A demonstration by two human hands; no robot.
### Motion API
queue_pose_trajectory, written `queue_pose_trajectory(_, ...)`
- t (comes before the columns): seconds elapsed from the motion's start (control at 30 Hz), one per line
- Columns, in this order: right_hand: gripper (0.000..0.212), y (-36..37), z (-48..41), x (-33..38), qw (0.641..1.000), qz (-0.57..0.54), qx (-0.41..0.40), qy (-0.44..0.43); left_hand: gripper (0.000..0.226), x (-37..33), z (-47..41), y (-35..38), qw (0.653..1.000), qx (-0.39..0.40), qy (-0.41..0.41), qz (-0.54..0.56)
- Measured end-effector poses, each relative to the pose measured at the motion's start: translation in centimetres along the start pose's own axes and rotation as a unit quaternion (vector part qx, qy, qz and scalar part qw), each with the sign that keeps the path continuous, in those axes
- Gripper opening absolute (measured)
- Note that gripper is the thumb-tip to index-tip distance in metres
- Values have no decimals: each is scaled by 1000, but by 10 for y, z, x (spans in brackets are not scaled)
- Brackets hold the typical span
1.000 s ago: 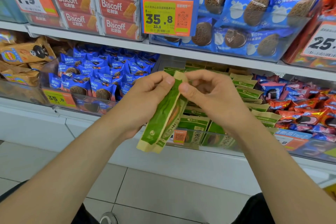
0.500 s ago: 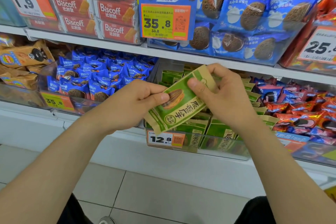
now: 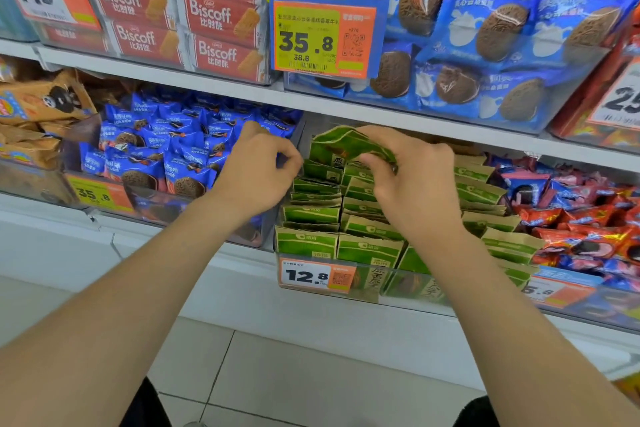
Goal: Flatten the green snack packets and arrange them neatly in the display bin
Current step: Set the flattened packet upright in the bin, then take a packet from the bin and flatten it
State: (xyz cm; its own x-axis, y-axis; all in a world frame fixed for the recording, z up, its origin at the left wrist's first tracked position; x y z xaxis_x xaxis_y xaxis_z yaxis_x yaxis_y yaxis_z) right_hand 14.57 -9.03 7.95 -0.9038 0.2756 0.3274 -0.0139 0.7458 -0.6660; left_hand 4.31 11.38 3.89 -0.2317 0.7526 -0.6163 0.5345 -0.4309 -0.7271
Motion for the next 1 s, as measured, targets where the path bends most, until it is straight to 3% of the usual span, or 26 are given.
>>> queue_pose_trajectory(0.2,36,44,-26,-11,990,59,130,17,4,6,-15,10,999,24,-14,-24)
queue_pose_trajectory(0.33,26,59,-37,-9,977,116,178,-14,15,3,-17,12,996,40,-57,-54)
queue_pose_trajectory(0.5,48,72,-53,-12,945,213,249,16,18,-3,-13,15,991,53,-75,-101)
queue_pose_trajectory(0.7,28,87,-61,-4,908,292,301,0,26,-8,-4,10,984,77,-71,-142)
queue_pose_trajectory(0.77,41,90,-51,-5,917,251,310,-27,28,-10,-1,8,985,72,-69,-143)
queue_pose_trajectory(0.83,52,82,-43,-8,940,142,310,-31,24,-12,1,6,987,51,-65,-138)
queue_pose_trajectory(0.9,40,75,-42,-11,945,111,305,-33,18,-12,1,6,989,32,-62,-131)
queue_pose_trajectory(1.0,18,75,-49,-10,925,217,309,-44,15,-11,2,8,990,14,-60,-128)
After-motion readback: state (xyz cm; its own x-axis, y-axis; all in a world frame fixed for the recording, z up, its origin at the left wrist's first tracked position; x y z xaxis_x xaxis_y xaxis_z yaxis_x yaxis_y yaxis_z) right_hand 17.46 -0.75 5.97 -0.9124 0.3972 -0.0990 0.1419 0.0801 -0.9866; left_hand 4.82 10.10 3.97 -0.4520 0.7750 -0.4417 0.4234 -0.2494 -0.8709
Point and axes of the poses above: each hand's wrist, its own z-axis away from the middle knuckle, its own y-axis out of the palm, x = y × z, the point moved 2 cm from there along -z, towards the middle knuckle, and after that the axes turned 3 degrees about x, right-handed, at the moved point
